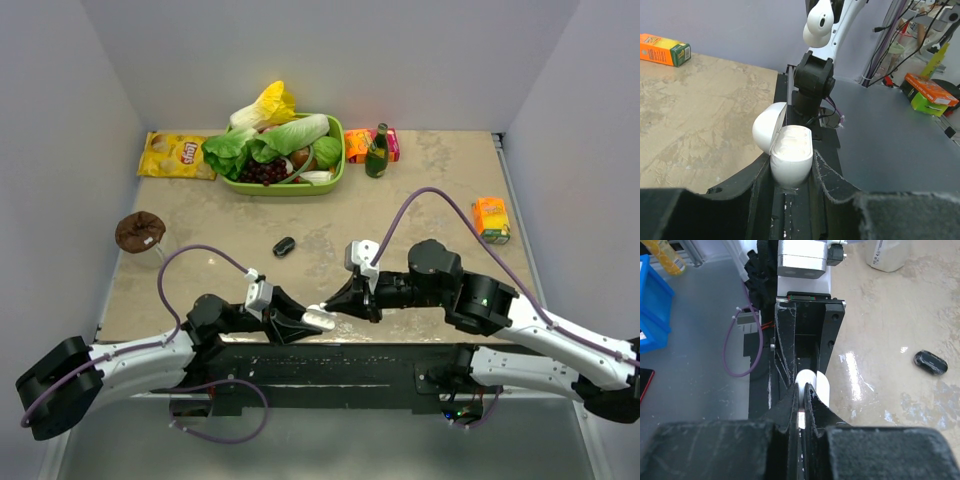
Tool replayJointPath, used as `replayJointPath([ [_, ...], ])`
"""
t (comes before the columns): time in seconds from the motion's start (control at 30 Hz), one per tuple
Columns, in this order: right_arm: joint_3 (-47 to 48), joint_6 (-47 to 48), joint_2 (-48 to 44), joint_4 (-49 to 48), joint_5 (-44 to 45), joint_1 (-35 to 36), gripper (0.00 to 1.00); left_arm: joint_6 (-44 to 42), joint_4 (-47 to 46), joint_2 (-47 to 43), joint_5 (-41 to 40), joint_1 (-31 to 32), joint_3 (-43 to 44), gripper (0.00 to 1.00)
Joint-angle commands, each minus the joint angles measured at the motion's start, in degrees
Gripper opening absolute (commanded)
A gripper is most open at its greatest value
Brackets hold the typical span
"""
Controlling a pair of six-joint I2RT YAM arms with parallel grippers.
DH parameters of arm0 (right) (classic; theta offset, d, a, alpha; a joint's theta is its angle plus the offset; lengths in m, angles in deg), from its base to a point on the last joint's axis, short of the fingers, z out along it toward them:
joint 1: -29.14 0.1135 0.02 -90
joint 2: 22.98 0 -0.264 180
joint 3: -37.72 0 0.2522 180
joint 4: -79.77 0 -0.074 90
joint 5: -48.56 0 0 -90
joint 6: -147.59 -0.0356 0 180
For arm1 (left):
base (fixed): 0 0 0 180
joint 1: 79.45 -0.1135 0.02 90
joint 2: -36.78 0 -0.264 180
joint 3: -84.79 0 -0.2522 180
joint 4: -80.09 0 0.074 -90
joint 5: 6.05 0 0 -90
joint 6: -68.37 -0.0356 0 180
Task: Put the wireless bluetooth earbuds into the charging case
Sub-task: Place the earbud in the charging case.
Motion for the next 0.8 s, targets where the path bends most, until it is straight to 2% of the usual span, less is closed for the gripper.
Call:
replayJointPath([
  [0.0, -0.59, 0.72, 0.49, -1.83, -2.47, 0.74, 0.00, -1.51, -3.16, -0.05, 2.06, -0.22, 2.27, 0.00],
  [0.4, -1.21, 0.54, 4.80, -3.16, -2.39, 4.25, 0.00, -1.07, -3.43, 0.39, 3.12, -0.04, 2.62, 0.00],
  [0.77, -1.56, 0.28, 7.35, -2.72, 3.85, 5.49, 0.00, -1.16, -3.34, 0.30, 3.03, 0.14, 2.63, 0.00],
])
